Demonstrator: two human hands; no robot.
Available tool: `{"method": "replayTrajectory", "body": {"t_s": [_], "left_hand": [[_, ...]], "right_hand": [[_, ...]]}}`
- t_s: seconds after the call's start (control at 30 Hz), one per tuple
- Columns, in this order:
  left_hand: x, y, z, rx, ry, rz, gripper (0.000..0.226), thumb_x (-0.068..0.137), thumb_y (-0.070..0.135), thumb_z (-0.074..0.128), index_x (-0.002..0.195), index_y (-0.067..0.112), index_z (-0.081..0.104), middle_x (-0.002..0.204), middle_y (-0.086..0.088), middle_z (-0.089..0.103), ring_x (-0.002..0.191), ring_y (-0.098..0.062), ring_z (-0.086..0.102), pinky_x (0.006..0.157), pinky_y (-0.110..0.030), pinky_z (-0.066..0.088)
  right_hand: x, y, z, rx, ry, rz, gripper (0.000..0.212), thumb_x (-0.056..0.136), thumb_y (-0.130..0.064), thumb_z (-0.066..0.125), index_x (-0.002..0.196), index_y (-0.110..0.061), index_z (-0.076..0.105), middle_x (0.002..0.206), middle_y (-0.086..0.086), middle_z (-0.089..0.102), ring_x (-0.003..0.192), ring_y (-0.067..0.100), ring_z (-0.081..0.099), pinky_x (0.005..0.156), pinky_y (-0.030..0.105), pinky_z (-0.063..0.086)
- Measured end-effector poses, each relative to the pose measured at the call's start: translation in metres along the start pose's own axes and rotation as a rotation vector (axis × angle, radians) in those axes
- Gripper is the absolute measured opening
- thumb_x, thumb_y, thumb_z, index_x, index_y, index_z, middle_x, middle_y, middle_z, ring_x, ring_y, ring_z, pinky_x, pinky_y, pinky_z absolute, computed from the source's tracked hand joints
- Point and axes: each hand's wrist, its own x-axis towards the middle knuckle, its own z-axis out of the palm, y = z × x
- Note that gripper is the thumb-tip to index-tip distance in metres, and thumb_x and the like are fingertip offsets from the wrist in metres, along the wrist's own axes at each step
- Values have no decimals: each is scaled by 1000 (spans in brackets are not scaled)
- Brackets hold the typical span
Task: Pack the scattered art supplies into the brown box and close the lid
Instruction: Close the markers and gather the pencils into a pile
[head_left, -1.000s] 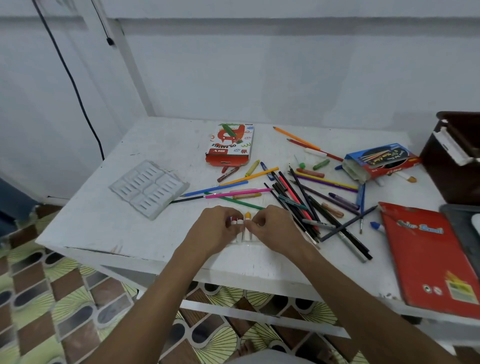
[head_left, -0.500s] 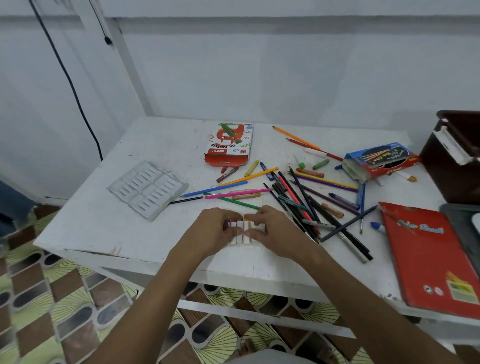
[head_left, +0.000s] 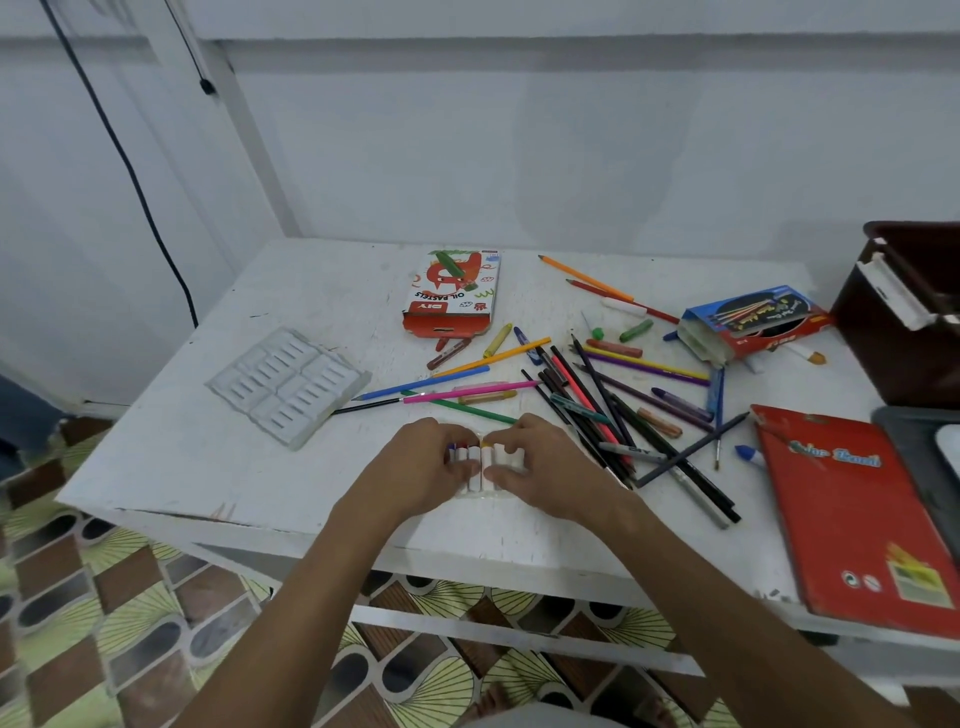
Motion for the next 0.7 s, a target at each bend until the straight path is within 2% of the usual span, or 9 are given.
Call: {"method": "replayTrajectory", "body": {"t_s": [0.13,0.2,0.27,0.4,0.5,0.6,0.7], "left_hand": [[4,4,-10,-7,-63,-5,35,88,37,64,122,28,63,91,9,56,77,-6,52,68,-16,37],[10,7,-16,-30,-43,-14,34,87,38,64,119,28,63,87,8,59,73,-5,53,61,-13,38],[18,14,-22,-56,-21,-10,34,86,37,66,119,28,63,89,5,61,75,-5,55,60,-13,38],[44,37,-31,-59,16,53,32,88,31,64,119,24,64,94,3,62,80,-8,56,69,-18,39],[71,52,-30,-47,43,96,30,88,31,65,117,24,65,95,3,63,79,-9,55,67,-20,38],[99,74,-25,8,70,179,29,89,26,63,118,22,65,101,0,64,82,-12,54,72,-22,39],[134,96,-21,77,77,233,33,92,22,58,125,21,60,110,-4,61,88,-14,54,79,-25,43]], "right_hand": [[-1,2,-12,35,-5,9,37,86,-32,66,122,-20,62,100,-3,54,72,5,51,63,11,40],[-3,6,-23,51,2,11,33,88,-33,64,119,-22,62,98,-6,57,76,7,56,63,11,43],[-3,13,-38,29,36,19,31,89,-33,63,118,-23,63,96,-10,58,76,4,55,62,8,41],[3,29,-76,-32,126,53,29,89,-30,62,116,-21,65,94,-10,59,74,-3,51,62,5,35],[3,45,-102,-51,196,67,26,88,-26,64,111,-17,68,89,-8,61,69,-3,50,60,3,35],[3,66,-126,-66,265,116,24,86,-24,66,110,-17,69,91,-8,64,69,2,54,59,3,38],[13,83,-147,-145,317,122,23,87,-21,64,109,-14,69,93,-3,66,73,10,56,62,11,38]]}}
